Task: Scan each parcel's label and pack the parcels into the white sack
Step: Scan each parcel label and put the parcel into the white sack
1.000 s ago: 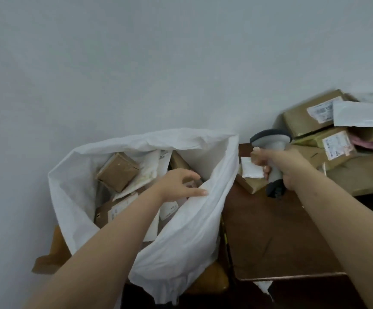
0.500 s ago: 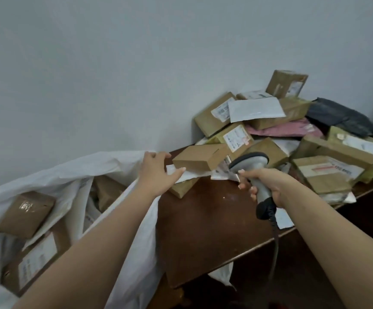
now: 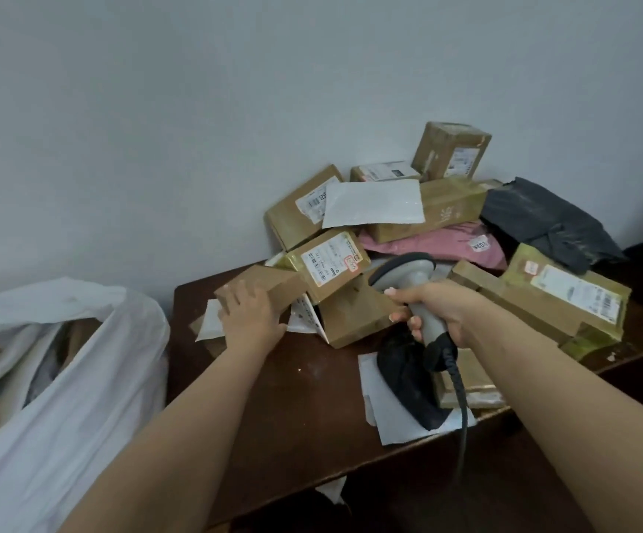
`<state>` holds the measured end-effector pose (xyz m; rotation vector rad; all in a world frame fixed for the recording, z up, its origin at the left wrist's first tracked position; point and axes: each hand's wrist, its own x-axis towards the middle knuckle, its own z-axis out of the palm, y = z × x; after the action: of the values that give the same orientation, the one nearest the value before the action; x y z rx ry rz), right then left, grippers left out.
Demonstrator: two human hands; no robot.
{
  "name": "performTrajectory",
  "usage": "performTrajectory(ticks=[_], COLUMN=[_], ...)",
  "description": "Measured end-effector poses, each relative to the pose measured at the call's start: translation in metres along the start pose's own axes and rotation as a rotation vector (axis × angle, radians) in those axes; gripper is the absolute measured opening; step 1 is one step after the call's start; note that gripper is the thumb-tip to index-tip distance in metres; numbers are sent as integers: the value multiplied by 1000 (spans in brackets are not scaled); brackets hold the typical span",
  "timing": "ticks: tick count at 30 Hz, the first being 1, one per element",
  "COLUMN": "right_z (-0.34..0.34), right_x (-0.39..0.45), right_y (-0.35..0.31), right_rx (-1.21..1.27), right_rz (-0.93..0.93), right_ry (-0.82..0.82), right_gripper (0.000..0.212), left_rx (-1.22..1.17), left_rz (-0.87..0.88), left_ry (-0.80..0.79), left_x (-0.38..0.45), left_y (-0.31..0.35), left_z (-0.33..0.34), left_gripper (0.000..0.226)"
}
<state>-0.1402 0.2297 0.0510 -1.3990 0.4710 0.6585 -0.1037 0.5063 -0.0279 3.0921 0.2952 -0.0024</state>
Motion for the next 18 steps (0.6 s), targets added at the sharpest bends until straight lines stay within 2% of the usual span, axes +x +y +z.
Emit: performTrajectory(ticks=[3,6,11,16,18], right_z=[5,15,38,70,84], right_x=[12,18,25,20,13], right_y=[-5,-11,-19,-40,-49], right_rx=[-3,-15,-36,-29,-15], right_rz=[-1,-9,-34,-168,-241], right_ry=[-45,-72,-127,-169,-180], right_gripper=[31,22,19,25,21], left_rx=[14,-8,-271,-558,-713], left_rz=[-82,-86,-40,-71,-120], left_ry=[13,29,169,465,493], left_x=[7,11,11,6,3], left_y=[1,-1,-25,-71,-94], left_z=[9,5,-35,-109,-134], left_gripper=[70,55,46,50,47])
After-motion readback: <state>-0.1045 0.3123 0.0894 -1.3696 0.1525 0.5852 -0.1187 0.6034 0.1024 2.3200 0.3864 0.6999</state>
